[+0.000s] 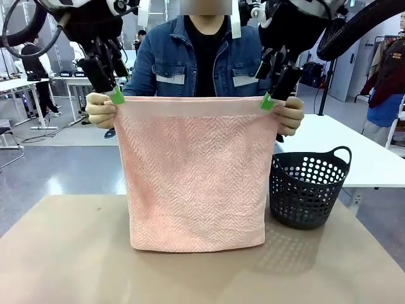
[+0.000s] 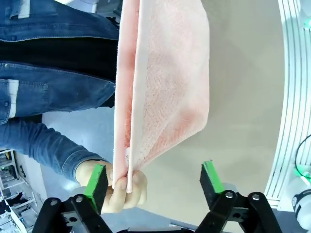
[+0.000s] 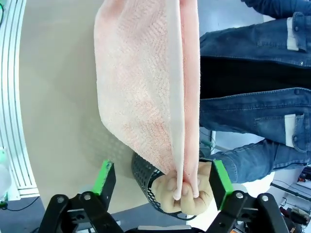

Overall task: Fold the towel.
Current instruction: Release the end of the 100 cm Hotel Towel you were holding and grab the top end of the folded side.

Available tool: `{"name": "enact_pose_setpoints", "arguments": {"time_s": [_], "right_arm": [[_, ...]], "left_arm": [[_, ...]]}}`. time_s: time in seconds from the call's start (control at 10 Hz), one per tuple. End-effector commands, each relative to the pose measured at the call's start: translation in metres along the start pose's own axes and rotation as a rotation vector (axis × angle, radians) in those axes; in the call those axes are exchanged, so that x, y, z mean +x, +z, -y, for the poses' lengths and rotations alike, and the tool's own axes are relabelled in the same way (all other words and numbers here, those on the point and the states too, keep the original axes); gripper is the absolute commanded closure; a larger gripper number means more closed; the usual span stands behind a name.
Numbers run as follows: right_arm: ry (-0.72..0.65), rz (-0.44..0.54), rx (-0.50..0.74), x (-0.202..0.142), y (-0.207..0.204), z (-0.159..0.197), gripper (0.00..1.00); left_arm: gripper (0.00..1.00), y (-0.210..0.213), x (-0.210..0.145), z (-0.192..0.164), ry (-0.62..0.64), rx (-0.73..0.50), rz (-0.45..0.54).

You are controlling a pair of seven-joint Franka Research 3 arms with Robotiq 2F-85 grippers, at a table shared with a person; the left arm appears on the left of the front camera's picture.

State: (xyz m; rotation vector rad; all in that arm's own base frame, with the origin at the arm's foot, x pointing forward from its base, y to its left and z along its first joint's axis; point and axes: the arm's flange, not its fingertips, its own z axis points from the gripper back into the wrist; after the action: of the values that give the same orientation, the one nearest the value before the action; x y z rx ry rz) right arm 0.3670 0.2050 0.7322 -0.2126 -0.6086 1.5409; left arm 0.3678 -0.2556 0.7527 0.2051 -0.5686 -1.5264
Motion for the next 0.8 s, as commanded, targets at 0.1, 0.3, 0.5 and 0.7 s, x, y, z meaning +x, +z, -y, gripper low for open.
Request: {"name": "enact_pose_setpoints", "arguments": {"time_s": [0.1, 0.3, 0.5, 0.7], "right_arm": [[0.002, 0.024, -0.004, 0.0, -0.011, 0.004, 0.0], [0.009, 0.019, 0.007, 0.001, -0.015, 0.012, 0.0], [0.028, -0.008, 0.014, 0.007, -0.022, 0.024, 0.0], [0.039, -0.05, 0.04, 0.014, -0.034, 0.041, 0.0]], "left_arm": [[0.0, -0.021, -0.003, -0.002, 0.019, 0.033, -0.008], [0.0, -0.024, 0.001, -0.01, -0.002, 0.007, -0.021], [0.0, -0.027, 0.008, -0.024, -0.012, 0.007, -0.025], [0.0, -0.038, 0.016, -0.041, -0.039, -0.025, -0.05]]}}
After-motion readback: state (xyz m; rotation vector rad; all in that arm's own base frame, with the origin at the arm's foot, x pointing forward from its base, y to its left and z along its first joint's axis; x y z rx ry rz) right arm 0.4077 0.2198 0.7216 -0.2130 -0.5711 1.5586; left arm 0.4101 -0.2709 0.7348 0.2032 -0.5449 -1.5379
